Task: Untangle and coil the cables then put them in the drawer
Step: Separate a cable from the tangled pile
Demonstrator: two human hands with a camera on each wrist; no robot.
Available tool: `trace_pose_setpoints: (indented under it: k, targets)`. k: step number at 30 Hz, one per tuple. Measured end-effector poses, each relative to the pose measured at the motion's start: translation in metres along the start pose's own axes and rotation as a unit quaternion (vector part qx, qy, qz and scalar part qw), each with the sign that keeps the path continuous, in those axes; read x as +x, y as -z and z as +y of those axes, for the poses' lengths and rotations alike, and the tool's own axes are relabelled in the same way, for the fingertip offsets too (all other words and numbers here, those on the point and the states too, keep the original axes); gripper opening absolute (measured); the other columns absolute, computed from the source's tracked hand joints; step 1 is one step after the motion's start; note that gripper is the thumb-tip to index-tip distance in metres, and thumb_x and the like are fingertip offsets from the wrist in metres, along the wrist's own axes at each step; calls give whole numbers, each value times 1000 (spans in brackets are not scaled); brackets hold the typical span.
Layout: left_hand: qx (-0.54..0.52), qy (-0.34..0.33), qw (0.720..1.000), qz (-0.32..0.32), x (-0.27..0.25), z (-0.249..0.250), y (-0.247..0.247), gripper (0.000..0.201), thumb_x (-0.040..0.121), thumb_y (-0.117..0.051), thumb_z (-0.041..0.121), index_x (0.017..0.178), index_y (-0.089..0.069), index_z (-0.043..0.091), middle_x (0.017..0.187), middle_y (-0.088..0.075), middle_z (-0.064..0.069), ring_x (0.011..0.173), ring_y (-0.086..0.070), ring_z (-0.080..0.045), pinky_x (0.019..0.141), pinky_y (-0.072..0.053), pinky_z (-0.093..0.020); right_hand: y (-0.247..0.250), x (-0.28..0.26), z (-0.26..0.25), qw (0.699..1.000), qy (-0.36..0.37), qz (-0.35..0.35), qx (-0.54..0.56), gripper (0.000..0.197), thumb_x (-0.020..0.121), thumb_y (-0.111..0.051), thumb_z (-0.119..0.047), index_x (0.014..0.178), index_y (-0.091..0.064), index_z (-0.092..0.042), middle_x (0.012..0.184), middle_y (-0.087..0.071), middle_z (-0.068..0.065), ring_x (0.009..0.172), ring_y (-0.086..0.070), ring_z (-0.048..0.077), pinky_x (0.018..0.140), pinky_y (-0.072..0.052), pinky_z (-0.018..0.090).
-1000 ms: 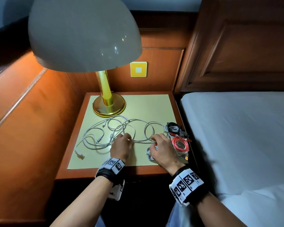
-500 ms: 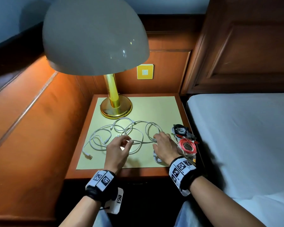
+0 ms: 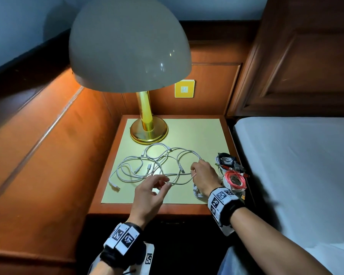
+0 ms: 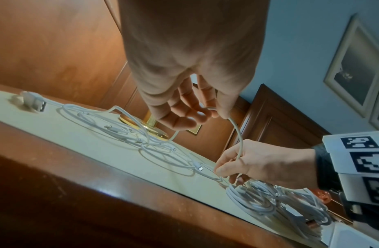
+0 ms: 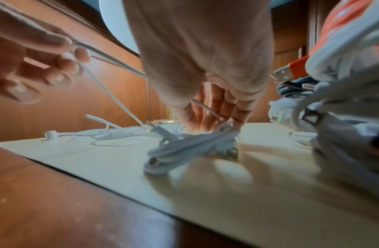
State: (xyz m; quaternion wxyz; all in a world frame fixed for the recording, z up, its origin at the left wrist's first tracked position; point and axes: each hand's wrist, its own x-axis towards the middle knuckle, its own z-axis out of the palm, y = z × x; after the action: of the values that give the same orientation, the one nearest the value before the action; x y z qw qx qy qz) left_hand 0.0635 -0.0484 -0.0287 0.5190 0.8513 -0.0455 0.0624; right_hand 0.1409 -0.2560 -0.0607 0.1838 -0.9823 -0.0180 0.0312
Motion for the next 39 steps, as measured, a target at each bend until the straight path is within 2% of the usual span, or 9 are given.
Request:
trace_pose_setpoints:
  k: [4,8,18,22,27,29,32,35,39]
  targets:
    - [8,21,1000,-1,-2,4,9,8,90,-74,27,97,-73,29,91,-72,12,89,-65,-2,65,-50,-16,15,-1,-12,984,40,121,127,20,98,-54,-3,110,-70,-5,108,-66,13,100,-61,28,83,-52,36]
    - [13,44,999,-22,-11,10,16,6,91,-71,25,95,-73,29,88,-73,14,84,-64,1,67,-47,-10,47,-12,-24,944,118,226,211,33,90,-56,13,111,-72,-6,105,-72,8,98,-66,18,89,-56,27]
    - [62,71,994,-50,-35,23,34,7,90,-66,19,86,-69,23,75,-71,6,67,-63,-6,64,-51,-16,97,-86,-48,902,178,172,353,22,91,-73,-13,112,-71,-15,108,-71,-6,92,-67,5,81,-57,20]
    - [95,99,990,-27,-43,10,46,3,91,-68,29,89,-68,27,76,-69,7,68,-65,-9,69,-54,-30,103,-113,-51,907,193,177,331,39,90,-69,-45,118,-66,-17,113,-64,-7,89,-65,4,70,-56,18]
    - [84,96,992,-24,-45,-5,58,11,95,-65,20,103,-71,22,95,-69,12,93,-64,-6,73,-42,-12,93,-137,-48,935,163,149,279,69,84,-52,-74,121,-64,-17,109,-64,-7,89,-61,-5,67,-50,9]
    - [58,95,993,-38,-45,-6,59,17,95,-62,13,103,-72,24,99,-70,14,95,-63,-2,69,-39,-4,84,-143,-47,936,153,132,289,52,89,-60,-64,113,-67,-18,103,-69,-6,86,-62,-6,67,-48,8]
    - [-35,171,981,-84,-45,-7,57,29,94,-53,6,99,-75,23,99,-75,1,88,-68,-18,62,-48,-16,72,-148,-45,942,125,85,299,14,96,-67,-27,106,-72,-18,99,-73,-7,91,-65,-3,75,-52,15]
    - [-108,208,969,-80,-47,-7,55,15,94,-63,13,97,-76,20,92,-76,-5,76,-63,-17,60,-49,-26,59,-149,-42,942,107,-21,318,29,90,-52,-3,109,-71,-14,100,-74,0,95,-68,8,81,-53,14]
    - [-149,147,976,-64,-54,1,49,15,85,-77,10,98,-73,17,93,-77,-4,85,-72,-21,68,-53,-28,39,-136,-44,886,-19,-125,446,22,96,-49,-3,96,-71,-4,92,-74,18,83,-73,31,84,-61,49]
